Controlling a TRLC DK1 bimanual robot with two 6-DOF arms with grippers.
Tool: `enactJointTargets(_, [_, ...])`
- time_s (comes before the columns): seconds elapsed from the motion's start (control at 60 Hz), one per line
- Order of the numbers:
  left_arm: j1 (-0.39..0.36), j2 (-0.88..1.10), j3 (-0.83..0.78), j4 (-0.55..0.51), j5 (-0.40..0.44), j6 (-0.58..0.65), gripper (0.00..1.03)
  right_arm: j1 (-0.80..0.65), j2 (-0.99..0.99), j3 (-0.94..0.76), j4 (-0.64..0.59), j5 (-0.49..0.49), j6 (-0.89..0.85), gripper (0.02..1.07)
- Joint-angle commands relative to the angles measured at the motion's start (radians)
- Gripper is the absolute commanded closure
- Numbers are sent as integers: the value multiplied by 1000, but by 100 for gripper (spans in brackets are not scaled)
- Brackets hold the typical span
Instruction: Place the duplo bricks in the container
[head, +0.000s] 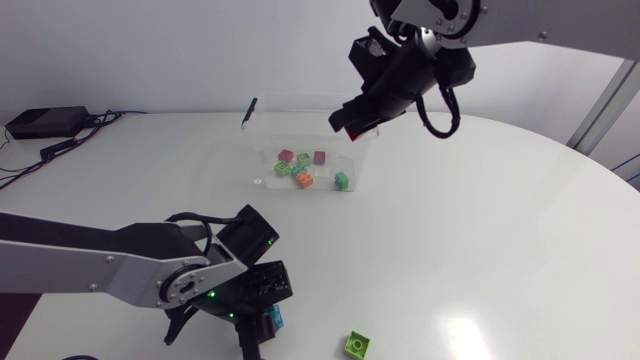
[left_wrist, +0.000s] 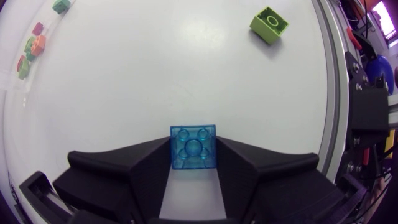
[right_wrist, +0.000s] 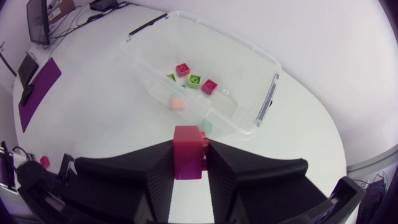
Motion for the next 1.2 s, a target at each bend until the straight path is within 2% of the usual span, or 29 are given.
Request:
enactJointTargets(0.0, [-2, -55, -17, 4, 9, -6, 75, -13, 53, 54, 15, -3, 34, 88])
enactJointTargets(0.133, [35, -163, -14, -7, 9, -2, 75, -28, 113, 118, 21, 1, 38, 88])
enactJointTargets(0.267, [99, -236, 27, -65, 10, 29, 74, -45, 179, 195, 21, 3, 51, 88])
enactJointTargets(0.533, [196, -298, 108, -87, 38, 43, 74, -59, 268, 305, 21, 23, 69, 87])
enactJointTargets(0.717, [305, -278, 240, -55, 71, 18, 74, -76, 360, 386, 18, 40, 75, 69])
enactJointTargets(0.833, [342, -238, 311, -13, 91, -19, 74, -88, 408, 423, 15, 49, 75, 69])
enactJointTargets(0.933, [359, -193, 369, 50, 94, -68, 74, -93, 421, 434, 13, 50, 77, 56])
enactJointTargets(1.083, [399, -92, 484, 148, 104, -157, 74, -96, 378, 408, -10, 50, 75, 25])
enactJointTargets(1.133, [409, -49, 521, 189, 105, -189, 74, -97, 348, 380, -10, 50, 74, 20])
enactJointTargets(1.183, [412, -3, 563, 215, 105, -209, 74, -97, 309, 340, -5, 50, 72, 20])
